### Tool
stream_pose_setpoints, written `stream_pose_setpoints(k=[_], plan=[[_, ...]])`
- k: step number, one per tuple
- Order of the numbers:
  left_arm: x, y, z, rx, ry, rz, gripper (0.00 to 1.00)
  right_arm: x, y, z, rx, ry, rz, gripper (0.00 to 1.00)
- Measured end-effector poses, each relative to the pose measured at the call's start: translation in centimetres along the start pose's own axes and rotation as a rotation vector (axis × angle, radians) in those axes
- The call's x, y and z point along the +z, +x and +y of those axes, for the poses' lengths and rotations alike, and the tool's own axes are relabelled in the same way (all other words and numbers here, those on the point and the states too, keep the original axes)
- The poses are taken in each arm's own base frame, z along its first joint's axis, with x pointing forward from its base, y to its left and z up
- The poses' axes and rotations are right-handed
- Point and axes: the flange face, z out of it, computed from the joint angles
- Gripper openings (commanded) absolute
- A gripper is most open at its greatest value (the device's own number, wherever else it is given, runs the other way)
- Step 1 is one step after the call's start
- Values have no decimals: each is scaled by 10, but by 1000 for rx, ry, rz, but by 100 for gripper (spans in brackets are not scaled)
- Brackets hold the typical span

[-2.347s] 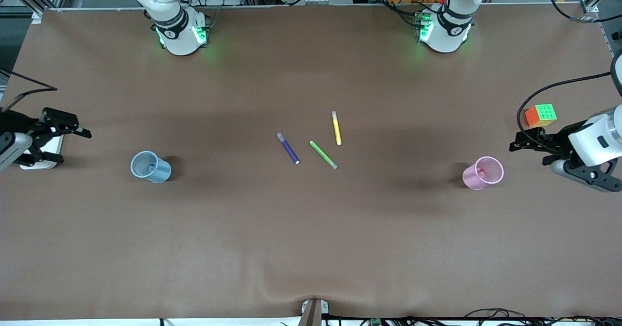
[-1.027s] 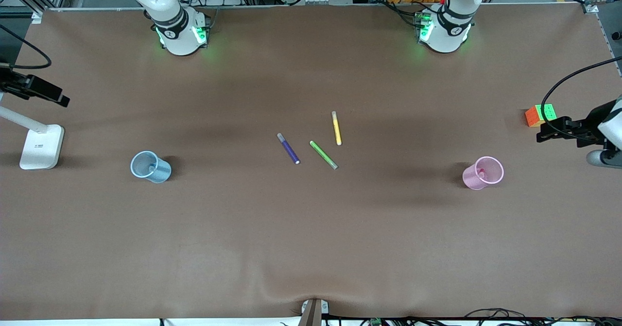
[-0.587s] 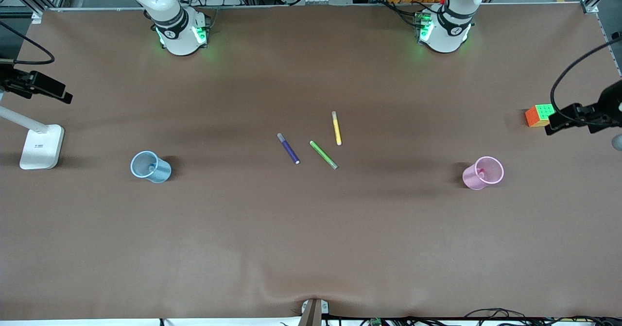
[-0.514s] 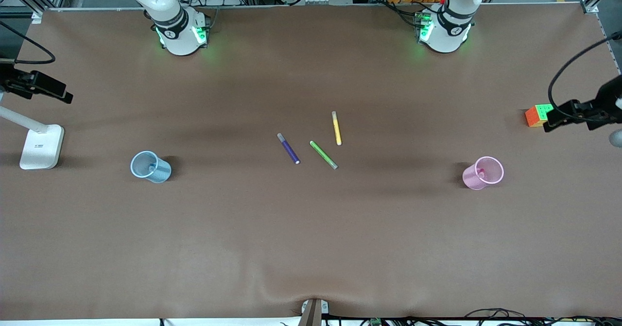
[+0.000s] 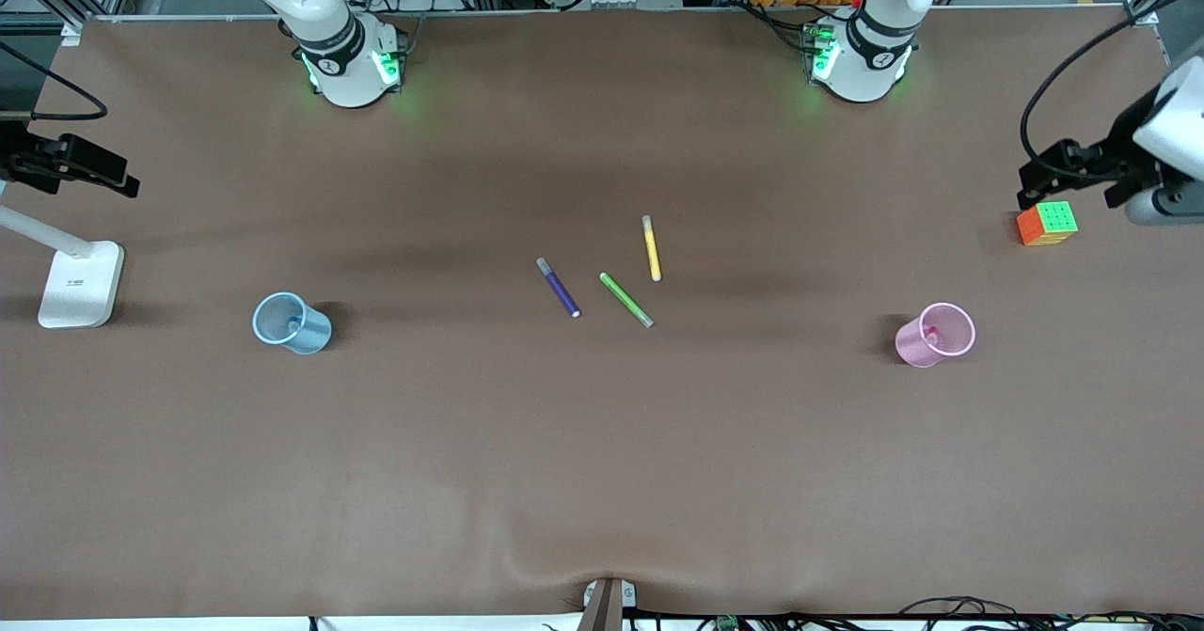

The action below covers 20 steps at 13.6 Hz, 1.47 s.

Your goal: Place pink and blue markers in matching cups

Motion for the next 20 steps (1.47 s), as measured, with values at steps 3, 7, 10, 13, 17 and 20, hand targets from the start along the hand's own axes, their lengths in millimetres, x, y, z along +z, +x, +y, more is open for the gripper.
stream_pose_setpoints(k=[3,7,10,13,17,20], plan=[[-3,-29,8,-5,5,8,100,4,1,0,0,-1,-8,100],[-1,-37,5,-20,7,10,100,8,1,-5,-11,-2,-15,100],[0,-29,-18,-55,3,14,100,8,1,-11,-23,-5,-15,100],[-2,-18,-29,-49,-5,-16,100,8,1,-12,-25,-10,-15,100],[-1,-8,-28,-43,-9,-43,100,8,1,-16,-32,-12,-14,100],[-1,-8,-28,-44,-8,-49,100,8,1,-19,-37,-13,-14,100]])
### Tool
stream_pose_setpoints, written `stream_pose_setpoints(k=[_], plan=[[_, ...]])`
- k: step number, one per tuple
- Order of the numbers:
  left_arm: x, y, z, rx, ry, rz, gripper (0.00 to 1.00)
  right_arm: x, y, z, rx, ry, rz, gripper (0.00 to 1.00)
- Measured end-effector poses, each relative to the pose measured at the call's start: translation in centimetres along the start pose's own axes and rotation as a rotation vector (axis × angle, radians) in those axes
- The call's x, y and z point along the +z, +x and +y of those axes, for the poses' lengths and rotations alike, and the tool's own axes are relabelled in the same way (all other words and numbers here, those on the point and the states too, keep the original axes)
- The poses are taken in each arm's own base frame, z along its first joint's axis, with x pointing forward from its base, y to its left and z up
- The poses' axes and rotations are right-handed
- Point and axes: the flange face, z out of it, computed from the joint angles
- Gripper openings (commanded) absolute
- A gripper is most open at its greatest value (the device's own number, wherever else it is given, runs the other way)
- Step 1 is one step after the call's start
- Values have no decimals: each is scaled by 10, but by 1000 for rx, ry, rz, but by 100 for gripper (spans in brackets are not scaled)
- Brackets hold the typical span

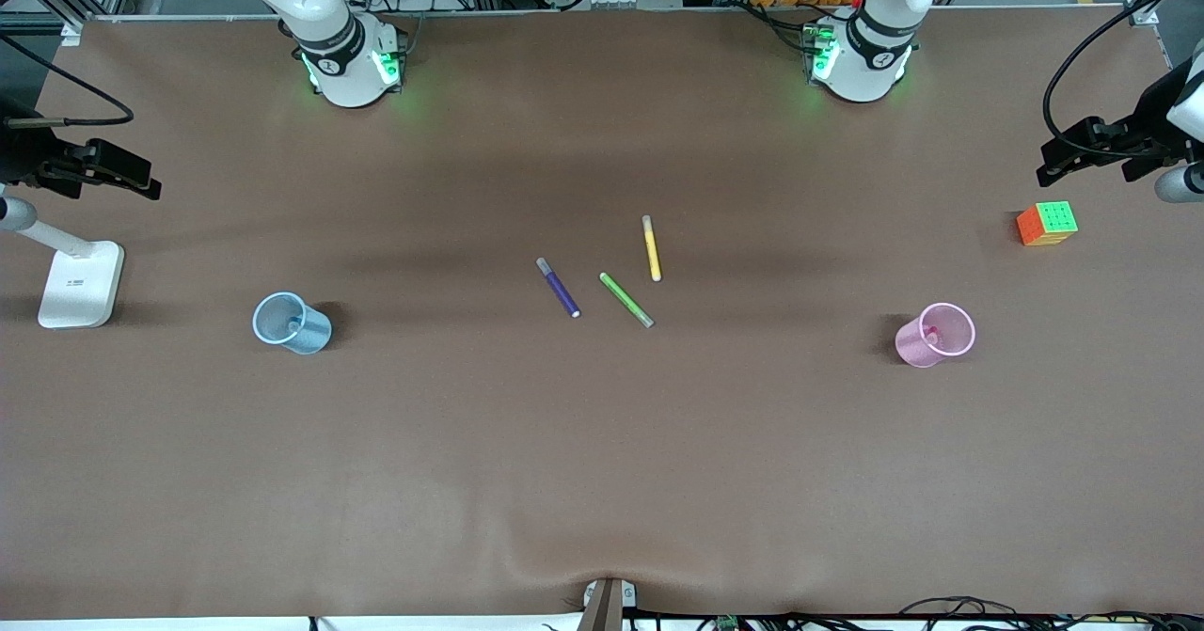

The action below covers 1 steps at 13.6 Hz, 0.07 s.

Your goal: Place pink and blue markers in matching cups

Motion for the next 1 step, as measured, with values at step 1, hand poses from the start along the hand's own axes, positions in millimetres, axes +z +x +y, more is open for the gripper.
stream_pose_setpoints(k=[1], plan=[[0,0,0,0,0,-1,100,0,0,0,0,0,0,100]])
